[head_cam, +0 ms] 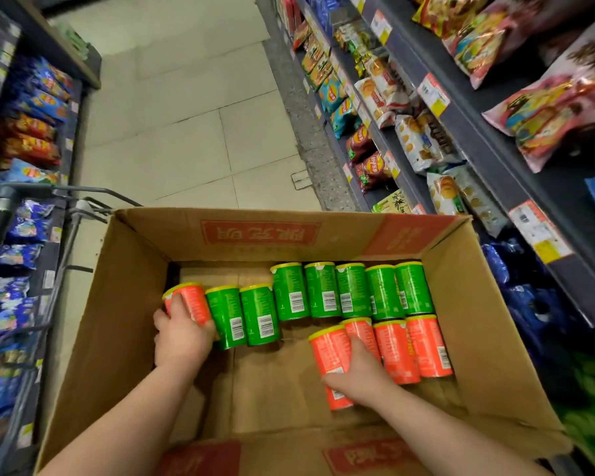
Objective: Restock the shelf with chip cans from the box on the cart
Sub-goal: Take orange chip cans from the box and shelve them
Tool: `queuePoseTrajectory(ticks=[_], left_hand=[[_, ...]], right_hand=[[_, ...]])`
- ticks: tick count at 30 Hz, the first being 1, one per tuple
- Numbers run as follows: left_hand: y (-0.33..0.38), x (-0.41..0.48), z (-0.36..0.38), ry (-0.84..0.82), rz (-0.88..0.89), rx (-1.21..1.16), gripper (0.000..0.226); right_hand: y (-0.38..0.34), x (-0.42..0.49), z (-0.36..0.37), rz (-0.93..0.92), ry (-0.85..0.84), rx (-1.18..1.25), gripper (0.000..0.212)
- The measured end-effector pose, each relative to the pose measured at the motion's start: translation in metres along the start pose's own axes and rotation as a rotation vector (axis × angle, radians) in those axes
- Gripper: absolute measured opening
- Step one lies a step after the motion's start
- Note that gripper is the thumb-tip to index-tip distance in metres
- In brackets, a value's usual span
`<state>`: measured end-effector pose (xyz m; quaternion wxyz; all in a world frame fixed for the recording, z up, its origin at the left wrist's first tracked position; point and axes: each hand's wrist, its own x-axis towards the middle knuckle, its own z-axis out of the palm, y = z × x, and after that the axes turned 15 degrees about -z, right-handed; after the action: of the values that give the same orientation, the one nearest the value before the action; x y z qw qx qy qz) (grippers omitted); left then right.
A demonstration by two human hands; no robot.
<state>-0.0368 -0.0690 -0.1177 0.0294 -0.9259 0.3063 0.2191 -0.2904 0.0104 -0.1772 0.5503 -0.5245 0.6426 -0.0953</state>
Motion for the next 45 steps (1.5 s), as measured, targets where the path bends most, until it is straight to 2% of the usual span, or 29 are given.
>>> queuePoseTrajectory(ticks=[3, 6, 10, 14, 20, 28, 32, 37, 40, 43, 45], left_hand=[[0.002, -0.019, -0.004, -0.048, -0.097, -0.147, 0.089], [0.001, -0.048, -0.007, -0.142, -0.106, -0.328, 0.095], [0.004, -0.102, -0.010, -0.283, 0.012, -0.467, 0.102], [0.009, -0.146, -0.007, -0.416, 0.096, -0.524, 0.108], [0.022, -0.186, 0.002, -0.550, 0.277, -0.485, 0.089], [0.028, -0.210, -0.001, -0.684, 0.565, -0.461, 0.086], [0.014, -0.206, -0.013, -0.740, 0.643, -0.452, 0.081], [-0.014, -0.201, -0.027, -0.820, 0.735, -0.453, 0.087], [-0.032, -0.207, -0.033, -0.916, 0.793, -0.438, 0.081], [-0.047, -0.222, -0.032, -1.011, 0.866, -0.407, 0.091], [-0.056, -0.235, -0.028, -1.062, 0.902, -0.374, 0.089]], right_hand=[[-0.005, -0.012, -0.012, -0.041, 0.009, -0.015, 0.096], [-0.006, -0.024, -0.026, -0.075, 0.046, -0.022, 0.096], [-0.007, -0.044, -0.048, -0.125, 0.113, -0.015, 0.077], [-0.008, -0.064, -0.069, -0.145, 0.159, -0.006, 0.079], [-0.003, -0.103, -0.095, -0.136, 0.300, 0.066, 0.076], [-0.005, -0.157, -0.094, -0.064, 0.541, 0.157, 0.073], [-0.020, -0.184, -0.075, -0.054, 0.649, 0.196, 0.077], [-0.040, -0.216, -0.041, -0.047, 0.758, 0.223, 0.072], [-0.047, -0.242, -0.015, -0.064, 0.856, 0.318, 0.068], [-0.048, -0.274, 0.009, -0.034, 0.947, 0.392, 0.073], [-0.046, -0.295, 0.023, -0.003, 0.999, 0.415, 0.075]])
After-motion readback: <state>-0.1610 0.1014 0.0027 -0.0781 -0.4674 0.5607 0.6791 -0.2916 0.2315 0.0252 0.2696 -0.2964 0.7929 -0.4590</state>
